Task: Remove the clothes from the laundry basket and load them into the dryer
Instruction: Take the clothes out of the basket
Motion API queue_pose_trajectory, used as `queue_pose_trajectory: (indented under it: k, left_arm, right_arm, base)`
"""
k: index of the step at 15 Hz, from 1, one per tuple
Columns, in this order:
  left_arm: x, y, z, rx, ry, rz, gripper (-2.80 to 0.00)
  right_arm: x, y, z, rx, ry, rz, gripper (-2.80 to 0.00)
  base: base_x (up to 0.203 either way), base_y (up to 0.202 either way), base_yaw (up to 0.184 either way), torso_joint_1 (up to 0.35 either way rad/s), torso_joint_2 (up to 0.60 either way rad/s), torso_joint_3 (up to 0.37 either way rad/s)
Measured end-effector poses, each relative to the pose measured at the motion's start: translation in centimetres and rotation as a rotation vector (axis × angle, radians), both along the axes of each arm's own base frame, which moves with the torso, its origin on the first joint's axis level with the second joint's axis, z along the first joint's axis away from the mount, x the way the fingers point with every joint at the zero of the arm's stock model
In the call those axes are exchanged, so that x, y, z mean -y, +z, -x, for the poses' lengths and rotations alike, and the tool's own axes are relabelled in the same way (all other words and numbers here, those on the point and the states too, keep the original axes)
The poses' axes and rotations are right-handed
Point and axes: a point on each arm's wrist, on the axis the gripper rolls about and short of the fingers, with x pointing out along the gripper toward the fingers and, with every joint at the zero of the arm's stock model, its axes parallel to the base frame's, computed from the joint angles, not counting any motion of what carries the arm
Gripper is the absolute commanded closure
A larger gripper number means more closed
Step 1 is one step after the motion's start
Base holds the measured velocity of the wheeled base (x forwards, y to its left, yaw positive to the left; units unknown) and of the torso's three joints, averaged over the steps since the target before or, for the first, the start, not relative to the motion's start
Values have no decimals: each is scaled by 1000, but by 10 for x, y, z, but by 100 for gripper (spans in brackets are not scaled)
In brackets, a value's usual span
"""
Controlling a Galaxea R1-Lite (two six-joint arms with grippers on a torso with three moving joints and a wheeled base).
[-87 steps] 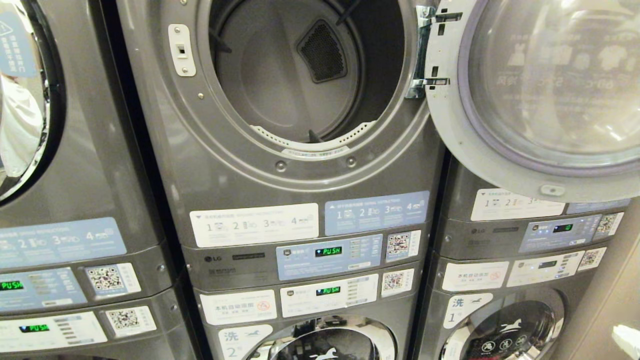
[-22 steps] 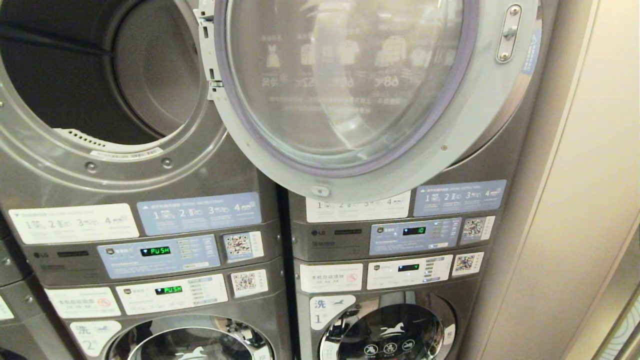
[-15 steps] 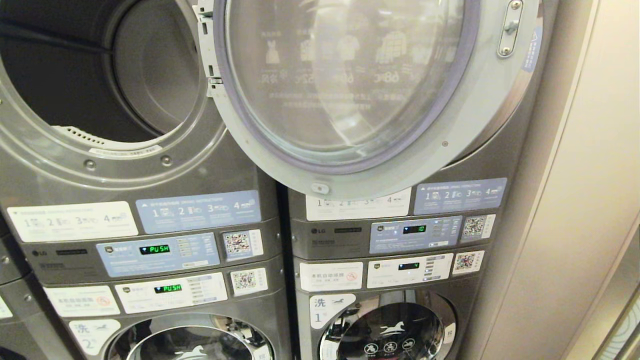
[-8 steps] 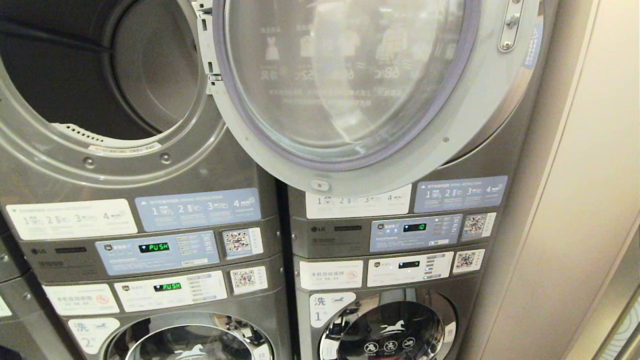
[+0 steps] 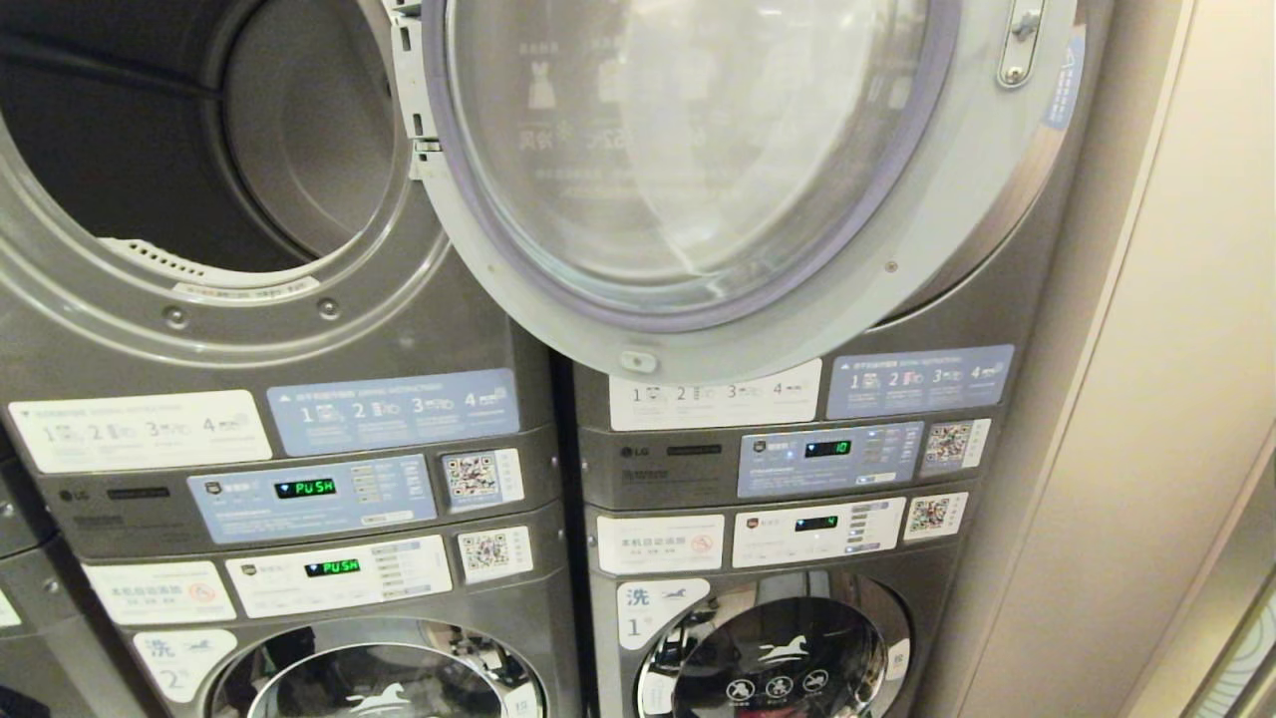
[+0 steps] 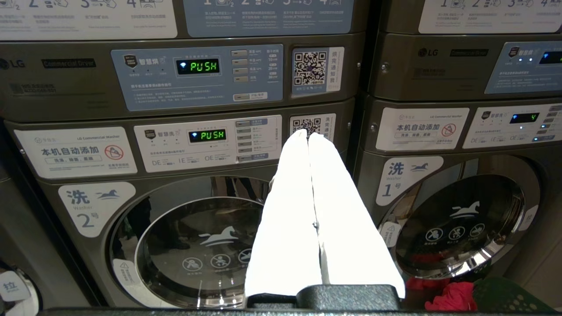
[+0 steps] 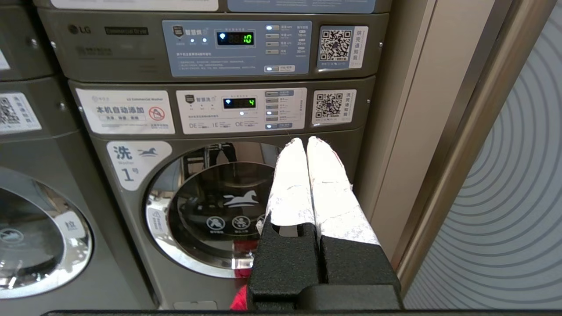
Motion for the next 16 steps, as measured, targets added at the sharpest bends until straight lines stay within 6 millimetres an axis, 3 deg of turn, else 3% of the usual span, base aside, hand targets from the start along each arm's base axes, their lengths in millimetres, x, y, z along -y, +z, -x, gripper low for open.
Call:
queue_pose_trajectory:
  k: [16]
  left_arm:
    - [0, 0, 0, 0, 0, 1, 0]
  right_arm:
    - [0, 0, 0, 0, 2, 33, 0]
  base:
    - [0, 0, 0, -62, 141, 75]
